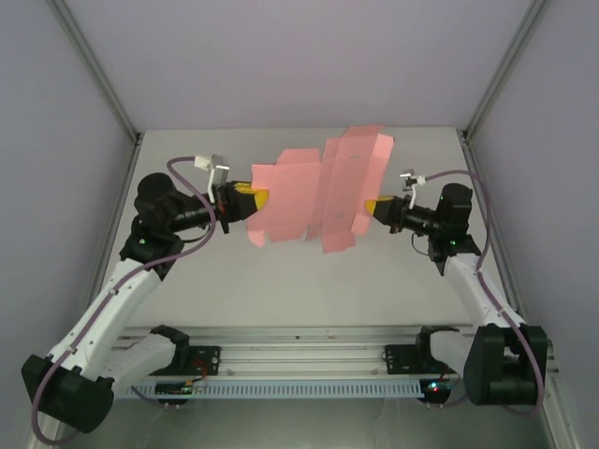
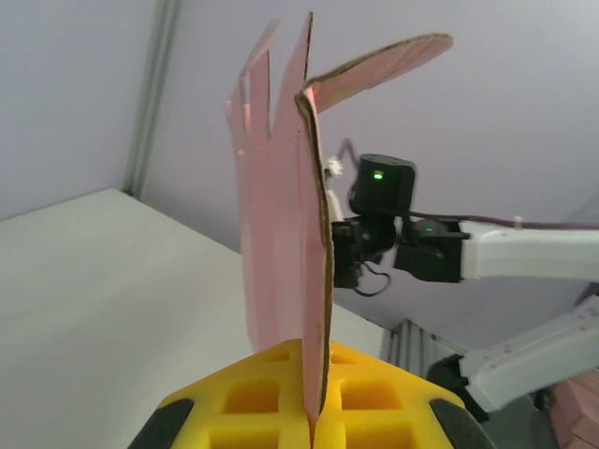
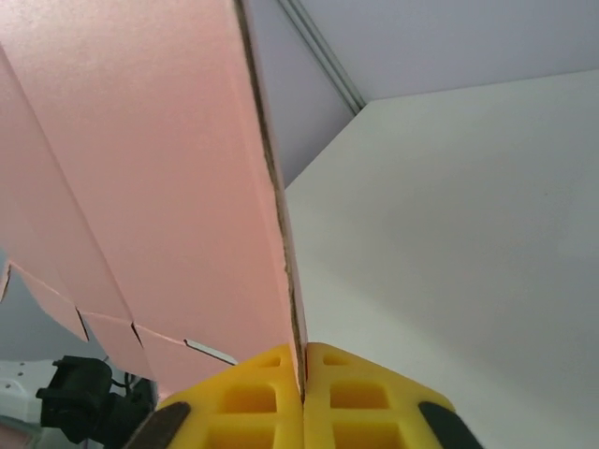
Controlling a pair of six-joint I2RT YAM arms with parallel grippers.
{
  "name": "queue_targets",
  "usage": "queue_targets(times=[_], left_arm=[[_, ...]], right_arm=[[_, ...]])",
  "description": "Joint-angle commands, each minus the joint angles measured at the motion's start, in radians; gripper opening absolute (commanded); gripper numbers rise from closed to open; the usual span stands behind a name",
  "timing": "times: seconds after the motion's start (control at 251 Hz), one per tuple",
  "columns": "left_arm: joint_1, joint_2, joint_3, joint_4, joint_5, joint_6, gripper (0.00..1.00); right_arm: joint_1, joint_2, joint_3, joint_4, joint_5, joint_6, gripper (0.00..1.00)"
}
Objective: Assemble paper box
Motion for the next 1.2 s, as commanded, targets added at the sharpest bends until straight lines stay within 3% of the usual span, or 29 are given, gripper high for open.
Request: queue_targets(times=[0.0,0.024,0.06,0.12,0.172,0.283,0.391,0.547,0.714,1.002,1.197], left_arm=[[-0.003,-0.009,0.004,-0.125,-0.178,0.048,0.07],[-0.003,-0.008,0.001,-0.165,-0.233,0.061,0.23],[-0.003,-0.007,-0.002,-0.227,-0.335,0.064,0.61],[-0.003,0.003,-0.016,-0.322,-0.503,0.065,0.75],[-0.003,0.022,-0.022,-0.403,-0.636,0.052,1.0],[-0.003,0.093,0.001,-0.581,-0.877,0.022,1.0],[-0.003,0.161,0.03,-0.686,-0.996,-0.003,1.0],[-0.002,0.215,0.046,-0.645,-0.91,0.009,1.0],[-0.002,0.241,0.059,-0.522,-0.782,0.032,1.0],[0.003,0.367,0.208,-0.464,-0.728,0.04,1.0],[0.007,0.573,0.374,-0.484,-0.616,0.099,1.0]], right_arm=[[0.004,-0.038,0.026,-0.165,0.087,-0.098,0.0],[0.009,-0.039,0.035,-0.214,0.116,-0.124,0.0],[0.021,-0.037,0.047,-0.289,0.155,-0.165,0.0],[0.045,-0.023,0.061,-0.398,0.2,-0.239,0.0],[0.073,0.002,0.059,-0.456,0.249,-0.274,0.0],[0.139,0.089,0.061,-0.524,0.344,-0.323,0.0],[0.244,0.19,0.127,-0.65,0.599,-0.427,0.0],[0.371,0.312,0.24,-0.725,0.965,-0.615,0.0],[0.468,0.371,0.29,-0.61,1.236,-0.804,0.0],[0.594,0.379,0.204,-0.26,1.341,-1.148,0.0],[0.63,0.381,0.238,-0.336,1.285,-1.132,0.0]])
